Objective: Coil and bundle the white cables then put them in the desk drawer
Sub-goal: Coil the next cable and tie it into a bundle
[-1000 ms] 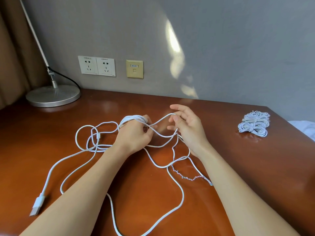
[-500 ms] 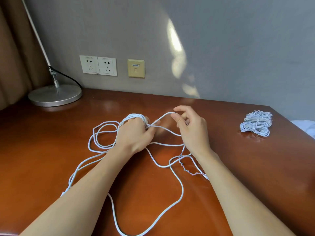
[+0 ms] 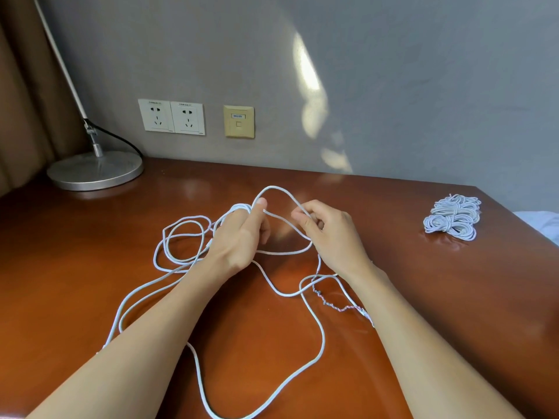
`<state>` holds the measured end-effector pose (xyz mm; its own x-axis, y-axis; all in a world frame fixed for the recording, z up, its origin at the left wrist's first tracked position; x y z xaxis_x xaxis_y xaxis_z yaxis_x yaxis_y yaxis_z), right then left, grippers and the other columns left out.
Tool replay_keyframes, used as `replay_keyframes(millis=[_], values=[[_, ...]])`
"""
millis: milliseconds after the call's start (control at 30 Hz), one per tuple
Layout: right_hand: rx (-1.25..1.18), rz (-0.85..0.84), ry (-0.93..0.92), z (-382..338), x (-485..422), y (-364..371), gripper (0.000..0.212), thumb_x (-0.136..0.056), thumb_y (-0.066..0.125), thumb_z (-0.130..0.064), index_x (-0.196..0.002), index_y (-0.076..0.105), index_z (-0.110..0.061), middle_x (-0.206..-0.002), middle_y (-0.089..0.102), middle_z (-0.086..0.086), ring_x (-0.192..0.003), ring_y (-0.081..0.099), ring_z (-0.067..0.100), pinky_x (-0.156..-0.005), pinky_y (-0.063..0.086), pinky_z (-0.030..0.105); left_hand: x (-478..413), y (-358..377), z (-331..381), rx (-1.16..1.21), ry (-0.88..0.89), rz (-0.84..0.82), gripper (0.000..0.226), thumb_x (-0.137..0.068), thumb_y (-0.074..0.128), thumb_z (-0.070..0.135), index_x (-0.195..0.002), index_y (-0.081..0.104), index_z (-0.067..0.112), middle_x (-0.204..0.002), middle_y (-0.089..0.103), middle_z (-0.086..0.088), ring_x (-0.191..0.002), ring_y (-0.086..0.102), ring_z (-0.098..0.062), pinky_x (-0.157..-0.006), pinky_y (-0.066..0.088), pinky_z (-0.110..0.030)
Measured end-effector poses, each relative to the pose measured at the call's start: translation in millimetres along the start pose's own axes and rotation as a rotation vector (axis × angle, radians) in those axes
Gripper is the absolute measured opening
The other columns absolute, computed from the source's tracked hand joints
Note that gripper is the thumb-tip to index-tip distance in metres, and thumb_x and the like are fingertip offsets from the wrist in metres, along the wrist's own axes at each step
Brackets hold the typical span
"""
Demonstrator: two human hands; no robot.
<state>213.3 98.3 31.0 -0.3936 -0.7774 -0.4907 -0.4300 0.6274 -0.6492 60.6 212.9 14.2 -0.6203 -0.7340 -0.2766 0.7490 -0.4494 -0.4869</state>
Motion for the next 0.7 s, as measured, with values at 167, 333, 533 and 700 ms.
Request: replay_keyframes(millis=[167,333,533,700], values=[[-0.043,-0.04,-0.004,0.4,-0.8,2.2,0.017,-0.1,0.065,-0.038,-0.112,0.07,-0.028,-0.075,0.068,-0.013,-0.072,0.066,0.005,-0.062,0.053,0.019,5.7,2.8,15.9,0.345,0.011,-0.138,0.074,-0.111,0.018,0.044,-0.059,0.051,0.003,-0.059,0.034,-0.016,-0.05,0.028,-0.017,-0.051,0.028,-0.024],[-0.058,-0.09,0.025,0.3,-1.5,4.3,0.024,-0.096,0.071,-0.038,-0.118,0.069,-0.03,-0.07,0.066,-0.011,-0.067,0.065,0.006,-0.062,0.049,0.015,3.4,1.2,11.2,0.755,-0.124,-0.142,0.071,-0.109,0.021,0.042,-0.054,0.047,0.006,-0.051,0.025,-0.005,-0.05,0.016,-0.02,-0.051,0.012,-0.033],[-0.06,-0.183,0.052,0.3,0.6,7.8,0.026,-0.095,0.072,-0.037,-0.12,0.068,-0.034,-0.072,0.069,-0.012,-0.071,0.067,0.003,-0.068,0.052,0.018,-0.9,-4.0,9.5,1.162,-0.201,-0.122,0.056,-0.103,0.021,0.038,-0.056,0.04,0.013,-0.05,0.018,0.002,-0.052,0.009,-0.016,-0.049,0.009,-0.031],[-0.037,-0.325,0.081,-1.7,3.9,10.6,0.025,-0.093,0.074,-0.038,-0.117,0.069,-0.038,-0.074,0.069,-0.014,-0.07,0.064,-0.003,-0.07,0.049,0.02,-2.4,-7.0,9.6,1.538,-0.223,-0.127,0.051,-0.102,0.023,0.036,-0.063,0.047,0.013,-0.052,0.019,0.003,-0.047,0.015,-0.012,-0.047,0.015,-0.027]])
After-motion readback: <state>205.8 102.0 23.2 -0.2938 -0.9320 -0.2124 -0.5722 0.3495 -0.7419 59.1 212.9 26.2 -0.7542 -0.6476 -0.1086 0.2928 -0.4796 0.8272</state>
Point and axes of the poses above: each hand's wrist, its own x-axis away from the middle knuckle, its own y-axis out of the palm, z = x × y, the point moved 4 cm from there along -x, towards the middle knuckle
